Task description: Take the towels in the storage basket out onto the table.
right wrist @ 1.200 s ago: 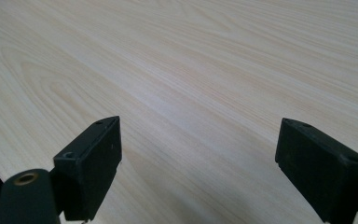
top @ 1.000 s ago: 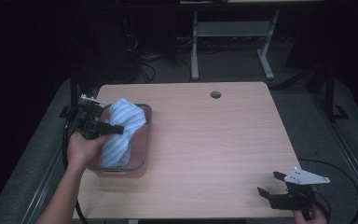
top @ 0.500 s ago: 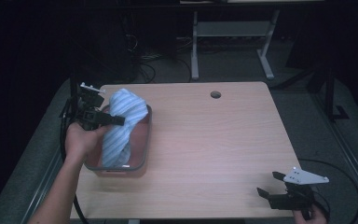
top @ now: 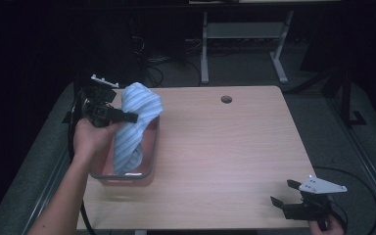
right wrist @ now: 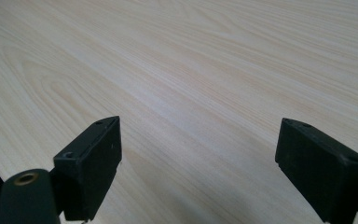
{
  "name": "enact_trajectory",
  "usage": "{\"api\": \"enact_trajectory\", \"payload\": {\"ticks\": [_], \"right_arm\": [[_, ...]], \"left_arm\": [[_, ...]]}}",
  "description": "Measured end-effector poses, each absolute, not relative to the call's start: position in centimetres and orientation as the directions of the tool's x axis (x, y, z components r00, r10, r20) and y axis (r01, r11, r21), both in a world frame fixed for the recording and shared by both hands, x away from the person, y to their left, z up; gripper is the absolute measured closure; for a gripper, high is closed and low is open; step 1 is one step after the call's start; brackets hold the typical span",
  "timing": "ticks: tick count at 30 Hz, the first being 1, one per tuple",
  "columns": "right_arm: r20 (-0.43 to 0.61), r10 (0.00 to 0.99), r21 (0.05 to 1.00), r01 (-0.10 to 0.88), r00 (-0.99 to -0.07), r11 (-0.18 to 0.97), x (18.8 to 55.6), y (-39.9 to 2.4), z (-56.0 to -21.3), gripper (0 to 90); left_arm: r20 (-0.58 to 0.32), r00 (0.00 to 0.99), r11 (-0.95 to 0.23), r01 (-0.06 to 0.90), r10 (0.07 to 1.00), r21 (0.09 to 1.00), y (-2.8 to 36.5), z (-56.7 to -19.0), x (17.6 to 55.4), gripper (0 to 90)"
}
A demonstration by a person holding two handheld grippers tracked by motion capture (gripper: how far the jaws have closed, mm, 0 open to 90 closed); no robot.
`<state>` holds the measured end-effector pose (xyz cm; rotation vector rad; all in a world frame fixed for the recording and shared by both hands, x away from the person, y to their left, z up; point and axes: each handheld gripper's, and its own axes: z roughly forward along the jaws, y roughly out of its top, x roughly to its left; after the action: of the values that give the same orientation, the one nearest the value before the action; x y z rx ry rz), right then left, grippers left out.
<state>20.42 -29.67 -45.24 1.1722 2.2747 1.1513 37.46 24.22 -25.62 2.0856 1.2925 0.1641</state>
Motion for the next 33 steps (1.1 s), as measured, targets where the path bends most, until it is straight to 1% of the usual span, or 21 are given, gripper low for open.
{"api": "enact_trajectory", "payload": {"ticks": [8, 14, 21, 33], "right_arm": [[0.068, 0.794, 0.785, 0.523, -0.605, 0.332, 20.4, -29.7, -45.2, 14.0], [0.067, 0.794, 0.787, 0.522, -0.604, 0.33, 20.4, -29.7, -45.2, 14.0], [0.069, 0.792, 0.785, 0.522, -0.607, 0.332, 20.4, -29.6, -45.2, 14.0], [0.073, 0.791, 0.788, 0.522, -0.608, 0.328, 20.4, -29.6, -45.2, 14.0]], "left_arm": [[-0.212, 0.528, -0.314, 0.731, 0.822, 0.605, 22.7, -24.3, 37.6, 71.6], [-0.215, 0.545, -0.326, 0.724, 0.81, 0.607, 21.6, -23.8, 37.8, 71.5], [-0.219, 0.582, -0.35, 0.704, 0.783, 0.618, 19.3, -22.9, 38.0, 71.5], [-0.216, 0.631, -0.4, 0.682, 0.745, 0.612, 15.7, -22.9, 38.6, 71.5]]}}
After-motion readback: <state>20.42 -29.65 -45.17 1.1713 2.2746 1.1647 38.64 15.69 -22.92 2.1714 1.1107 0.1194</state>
